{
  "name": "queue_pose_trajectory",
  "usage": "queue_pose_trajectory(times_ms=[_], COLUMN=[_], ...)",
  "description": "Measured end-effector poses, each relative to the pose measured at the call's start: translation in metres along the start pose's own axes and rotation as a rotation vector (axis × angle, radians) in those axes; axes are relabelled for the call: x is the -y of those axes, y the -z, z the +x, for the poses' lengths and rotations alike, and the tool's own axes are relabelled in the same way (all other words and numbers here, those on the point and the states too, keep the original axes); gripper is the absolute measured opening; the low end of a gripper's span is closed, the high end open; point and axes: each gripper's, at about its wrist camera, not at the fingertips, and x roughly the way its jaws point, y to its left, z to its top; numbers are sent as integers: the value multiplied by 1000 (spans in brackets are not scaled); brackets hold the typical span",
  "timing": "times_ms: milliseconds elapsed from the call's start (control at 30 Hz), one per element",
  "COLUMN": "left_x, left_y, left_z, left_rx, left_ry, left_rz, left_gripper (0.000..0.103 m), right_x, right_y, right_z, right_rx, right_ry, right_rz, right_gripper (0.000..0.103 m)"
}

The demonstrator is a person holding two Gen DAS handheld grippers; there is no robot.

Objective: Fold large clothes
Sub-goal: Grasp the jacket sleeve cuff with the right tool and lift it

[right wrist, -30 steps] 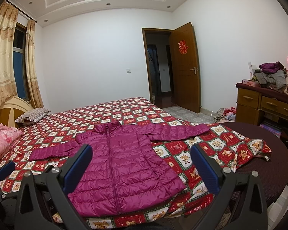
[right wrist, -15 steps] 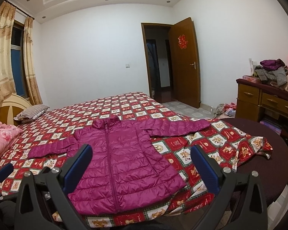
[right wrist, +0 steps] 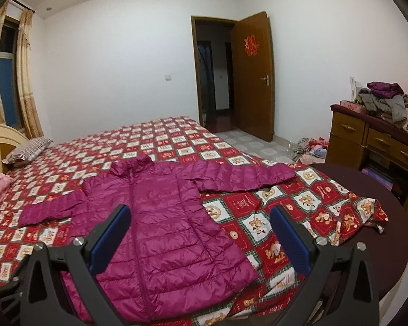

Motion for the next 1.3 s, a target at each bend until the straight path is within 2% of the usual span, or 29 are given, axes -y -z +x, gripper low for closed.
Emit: queue_pose_trajectory(times_ms=[333, 533, 767, 900, 1000, 1067, 1200, 1300], left_x=[-33, -44, -53, -58, -61, -64, -70, -77], left_y=[-30, -38, -29, -19, -10, -3, 5, 7], left_z=[111, 192, 258, 280, 295, 307, 329, 335], left_rx=[-88, -177, -185, -132, -132, -169, -274, -300], left_ry=[32, 44, -28, -74, -100, -96, -74, -28], left_rz=[-17, -21, -23, -22, -23, -38, -84, -137], left_gripper=[102, 102, 102, 102, 102, 102, 102, 102], right_x=[4, 31, 140, 210, 237, 244, 244, 245], right_y=[-23, -34, -41, -34, -26, -23, -20, -13], right_z=[96, 159, 223, 265, 295, 307, 336, 352], right_rx=[-120, -156, -147, -167, -193, -209, -266, -312], right_ry=[82, 122, 156, 213, 250, 262, 289, 297], right_rz=[-27, -13, 280, 505, 610, 630, 589, 567], right_gripper=[103, 103, 94, 85, 84, 84, 74, 48])
